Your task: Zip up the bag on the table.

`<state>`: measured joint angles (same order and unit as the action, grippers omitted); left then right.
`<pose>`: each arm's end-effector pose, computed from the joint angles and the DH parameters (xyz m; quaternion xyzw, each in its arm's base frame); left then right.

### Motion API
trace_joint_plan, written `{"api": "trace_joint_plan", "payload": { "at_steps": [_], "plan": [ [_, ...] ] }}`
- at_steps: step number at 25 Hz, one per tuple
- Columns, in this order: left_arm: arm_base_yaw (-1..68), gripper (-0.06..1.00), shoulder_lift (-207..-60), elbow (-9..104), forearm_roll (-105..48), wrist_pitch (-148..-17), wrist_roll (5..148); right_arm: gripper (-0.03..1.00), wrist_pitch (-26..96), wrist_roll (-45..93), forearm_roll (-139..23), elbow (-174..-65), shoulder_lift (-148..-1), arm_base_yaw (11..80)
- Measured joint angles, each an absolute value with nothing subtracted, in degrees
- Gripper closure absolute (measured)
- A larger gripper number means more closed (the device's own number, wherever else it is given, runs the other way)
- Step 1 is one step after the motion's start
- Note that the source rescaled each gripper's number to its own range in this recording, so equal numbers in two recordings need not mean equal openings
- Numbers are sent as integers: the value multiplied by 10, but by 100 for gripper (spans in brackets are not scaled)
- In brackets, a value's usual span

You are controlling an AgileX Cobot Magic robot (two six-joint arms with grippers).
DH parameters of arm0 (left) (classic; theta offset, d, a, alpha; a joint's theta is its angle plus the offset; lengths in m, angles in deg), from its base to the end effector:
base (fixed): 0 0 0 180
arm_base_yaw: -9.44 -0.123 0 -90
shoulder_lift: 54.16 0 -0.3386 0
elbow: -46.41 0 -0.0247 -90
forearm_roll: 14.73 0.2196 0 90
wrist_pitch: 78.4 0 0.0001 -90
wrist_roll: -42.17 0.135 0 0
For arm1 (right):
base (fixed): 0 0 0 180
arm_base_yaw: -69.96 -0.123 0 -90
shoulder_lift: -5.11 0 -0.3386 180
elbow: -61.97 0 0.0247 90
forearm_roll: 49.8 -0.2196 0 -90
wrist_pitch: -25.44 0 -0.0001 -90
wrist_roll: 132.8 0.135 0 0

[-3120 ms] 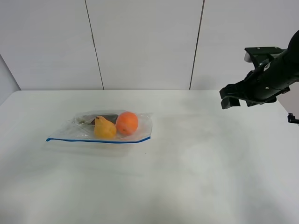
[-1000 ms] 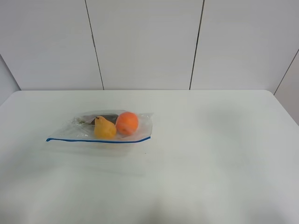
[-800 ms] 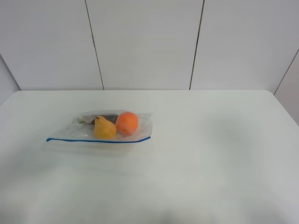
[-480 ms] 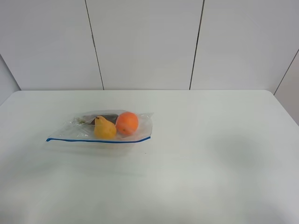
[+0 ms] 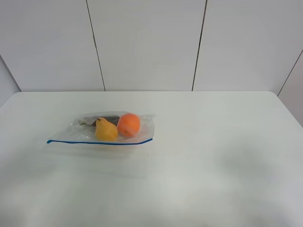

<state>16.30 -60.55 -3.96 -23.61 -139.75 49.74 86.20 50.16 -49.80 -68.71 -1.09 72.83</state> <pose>-0.0500 -0.0124 0.2392 0.1105 0.8479 -0.0742 0.5131 -0.0485 0.0024 0.2444 0.0432 0.8482 0.0004 0.5278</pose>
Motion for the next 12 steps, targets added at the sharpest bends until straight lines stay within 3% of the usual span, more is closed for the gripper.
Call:
{"api": "trace_joint_plan", "payload": {
  "at_steps": [12],
  "plan": [
    [163, 11, -605, -40, -236, -1398, 497, -3, 845, 501, -498, -679, -11, 728]
  ]
}}
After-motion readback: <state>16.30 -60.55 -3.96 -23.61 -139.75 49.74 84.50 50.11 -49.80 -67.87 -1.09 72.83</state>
